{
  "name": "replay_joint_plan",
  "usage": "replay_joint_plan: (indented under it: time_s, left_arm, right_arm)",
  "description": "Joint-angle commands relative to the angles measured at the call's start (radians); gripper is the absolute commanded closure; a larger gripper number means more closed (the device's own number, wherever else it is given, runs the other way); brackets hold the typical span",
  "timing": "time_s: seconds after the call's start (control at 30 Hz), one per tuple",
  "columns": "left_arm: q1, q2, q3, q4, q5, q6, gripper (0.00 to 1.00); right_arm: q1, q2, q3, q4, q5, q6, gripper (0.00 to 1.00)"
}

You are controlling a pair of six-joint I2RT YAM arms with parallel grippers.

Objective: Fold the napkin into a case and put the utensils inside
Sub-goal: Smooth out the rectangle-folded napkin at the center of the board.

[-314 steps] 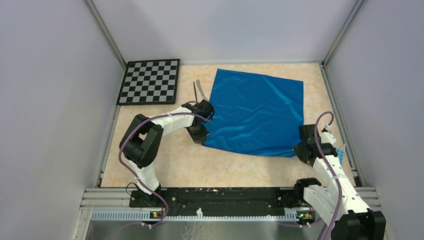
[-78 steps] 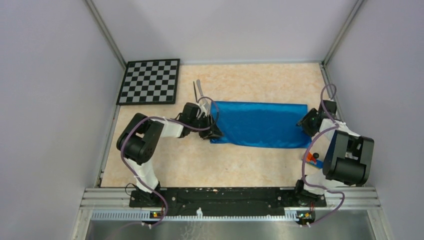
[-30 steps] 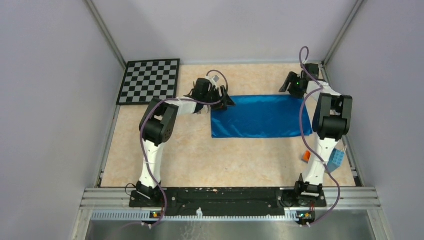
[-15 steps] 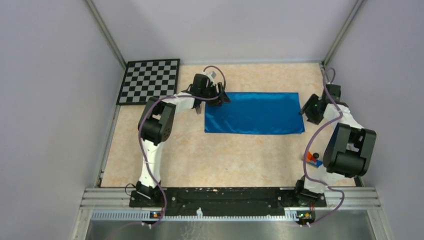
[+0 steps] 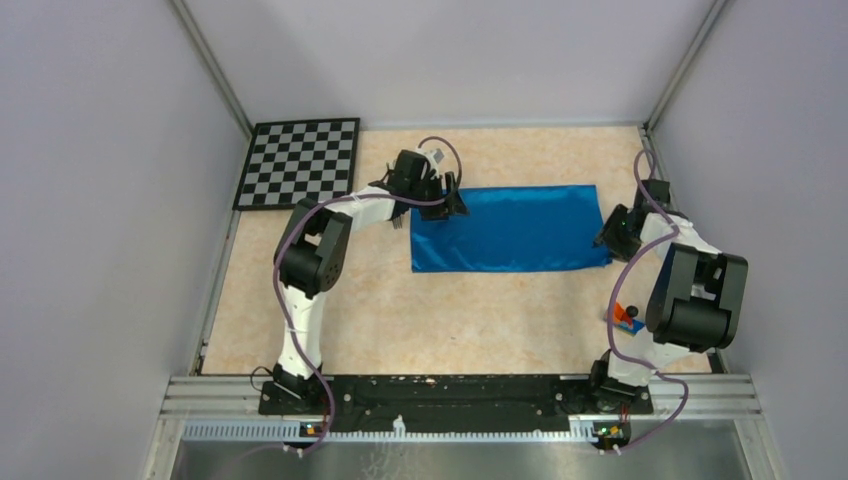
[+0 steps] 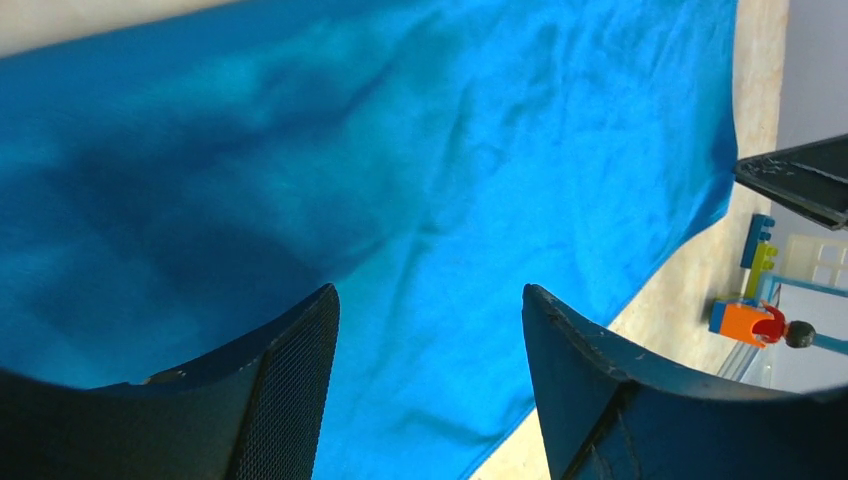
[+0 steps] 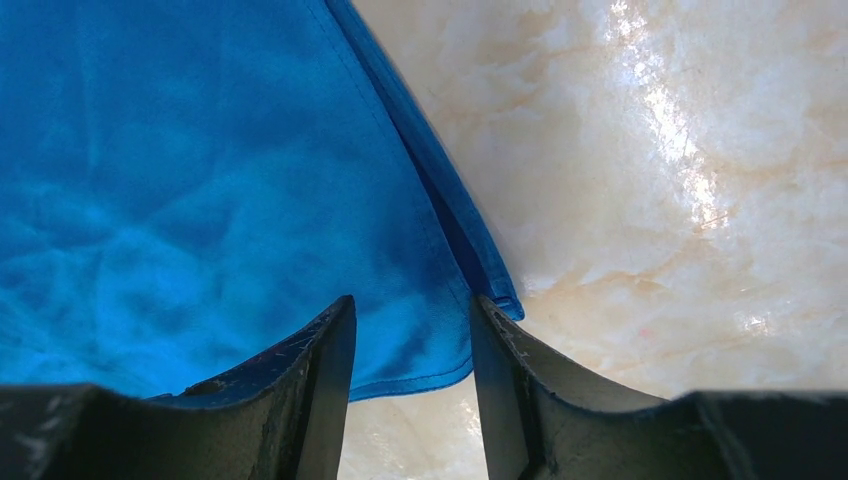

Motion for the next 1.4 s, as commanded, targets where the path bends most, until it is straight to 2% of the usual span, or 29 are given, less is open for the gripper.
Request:
replay_joint_plan:
  time_s: [0.0,0.17,0.33,0.5,0.97,1.37]
  left_arm:
    - [-0.006,-0.106,-0.014,-0.009,0.022,0.018,0.28]
    - [-0.007,-0.12,-0.029,0.004,0.025,0.018,0.27]
    - [-0.009,-0.117,-0.03,0.005,0.029,0.014,0.27]
    - [-0.008,-0.111,-0.029,0.005,0.031,0.015,0.27]
    - [-0.016,-0.113,-0.038,0.011,0.038,0.012,0.27]
    - [-0.016,-0.103,-0.044,0.017,0.043,0.014,0.27]
  right_arm:
    - [-0.003,0.014,-0.001,0.026,0.024,-0.014,0.55]
    - [-0.002,0.031,0.01,0.035,0.017,-0.017,0.59]
    - [0.0,0.016,0.019,0.037,0.011,-0.017,0.84]
    - [0.0,-0.008,0.04,0.015,0.04,-0.021,1.0]
    - [0.002,-0.019,0.062,0.053,0.045,-0.005,1.0]
    - [0.002,0.036,0.082,0.077,0.081,-0.011,1.0]
